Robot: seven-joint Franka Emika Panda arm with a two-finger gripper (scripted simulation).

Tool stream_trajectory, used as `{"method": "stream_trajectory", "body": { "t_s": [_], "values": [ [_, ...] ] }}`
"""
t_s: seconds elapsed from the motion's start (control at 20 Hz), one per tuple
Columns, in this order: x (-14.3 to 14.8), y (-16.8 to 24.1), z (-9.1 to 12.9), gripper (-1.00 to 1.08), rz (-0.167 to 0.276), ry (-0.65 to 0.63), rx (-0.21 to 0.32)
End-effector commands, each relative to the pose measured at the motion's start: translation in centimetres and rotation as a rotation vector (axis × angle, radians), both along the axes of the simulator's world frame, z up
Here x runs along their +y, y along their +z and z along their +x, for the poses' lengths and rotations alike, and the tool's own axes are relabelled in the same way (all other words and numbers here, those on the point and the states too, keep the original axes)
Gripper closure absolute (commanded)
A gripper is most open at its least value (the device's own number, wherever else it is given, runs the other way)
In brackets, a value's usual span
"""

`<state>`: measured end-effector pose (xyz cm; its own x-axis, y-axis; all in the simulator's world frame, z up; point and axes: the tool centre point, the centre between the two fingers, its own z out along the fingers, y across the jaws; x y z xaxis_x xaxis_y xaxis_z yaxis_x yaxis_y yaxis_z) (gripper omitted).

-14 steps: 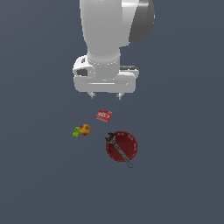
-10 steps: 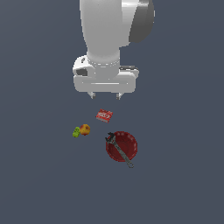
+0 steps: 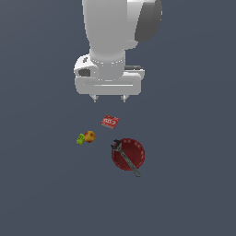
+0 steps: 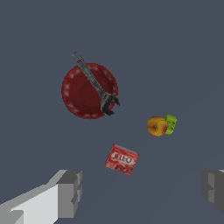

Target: Pick up a designated object from a clutter of objects.

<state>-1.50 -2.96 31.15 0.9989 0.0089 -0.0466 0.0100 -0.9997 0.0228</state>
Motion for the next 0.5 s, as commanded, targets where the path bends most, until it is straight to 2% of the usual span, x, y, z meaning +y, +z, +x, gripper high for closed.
{"method": "stream_trajectory", "body": {
  "t_s": [0.0,0.45],
  "values": [
    [0.0,0.0,0.0,-0.92,0.000,0.001,0.000],
    [-1.4,-2.8,0.7,-0.92,0.011,0.012,-0.005]
  ]
}}
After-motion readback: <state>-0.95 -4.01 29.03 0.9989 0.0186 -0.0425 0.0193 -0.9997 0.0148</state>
